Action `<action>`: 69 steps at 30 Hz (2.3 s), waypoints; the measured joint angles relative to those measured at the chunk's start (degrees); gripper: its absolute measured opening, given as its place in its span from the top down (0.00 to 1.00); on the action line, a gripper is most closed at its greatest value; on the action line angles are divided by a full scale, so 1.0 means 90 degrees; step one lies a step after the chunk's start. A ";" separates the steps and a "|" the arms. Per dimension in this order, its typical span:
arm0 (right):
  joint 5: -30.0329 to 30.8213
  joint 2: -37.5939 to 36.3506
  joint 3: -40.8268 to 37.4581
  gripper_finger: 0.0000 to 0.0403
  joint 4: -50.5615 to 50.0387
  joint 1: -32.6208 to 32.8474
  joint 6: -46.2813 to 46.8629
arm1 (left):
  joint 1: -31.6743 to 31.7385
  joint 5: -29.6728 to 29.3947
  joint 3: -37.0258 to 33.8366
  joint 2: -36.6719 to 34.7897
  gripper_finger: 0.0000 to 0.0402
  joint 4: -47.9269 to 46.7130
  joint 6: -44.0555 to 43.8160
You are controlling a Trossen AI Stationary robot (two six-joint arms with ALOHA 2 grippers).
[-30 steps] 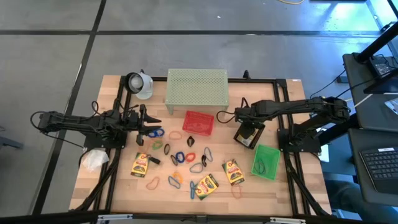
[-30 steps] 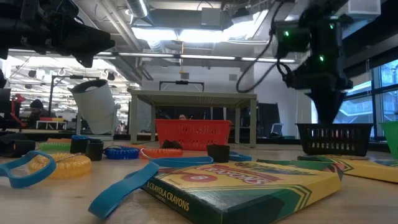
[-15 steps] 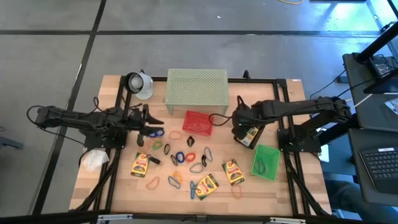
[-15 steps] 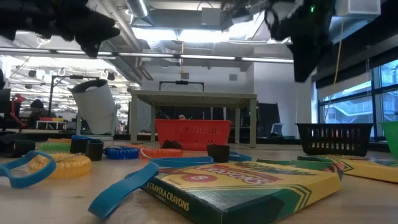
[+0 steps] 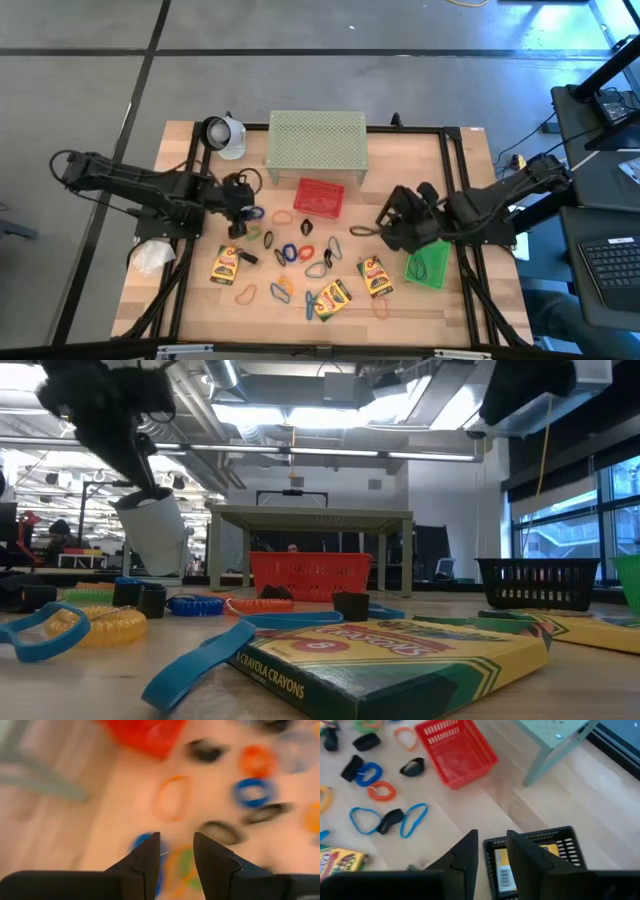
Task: Pick & Place Office Desk Supplies
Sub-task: Put the blue spring keychain into the red bin
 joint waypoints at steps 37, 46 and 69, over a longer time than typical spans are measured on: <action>0.0721 0.1061 -0.0014 0.75 0.0842 0.1742 0.0707 | 0.0195 0.0236 0.0167 0.3155 0.52 0.0088 0.0643; 0.0868 0.1060 -0.0014 0.75 0.1017 0.1896 0.0705 | 0.0165 -0.0117 0.0217 0.3155 0.48 0.0358 0.1129; 0.0976 0.1060 -0.0014 0.75 0.1348 0.1986 0.0702 | 0.0202 0.0178 0.0631 0.4131 0.61 0.0361 0.1534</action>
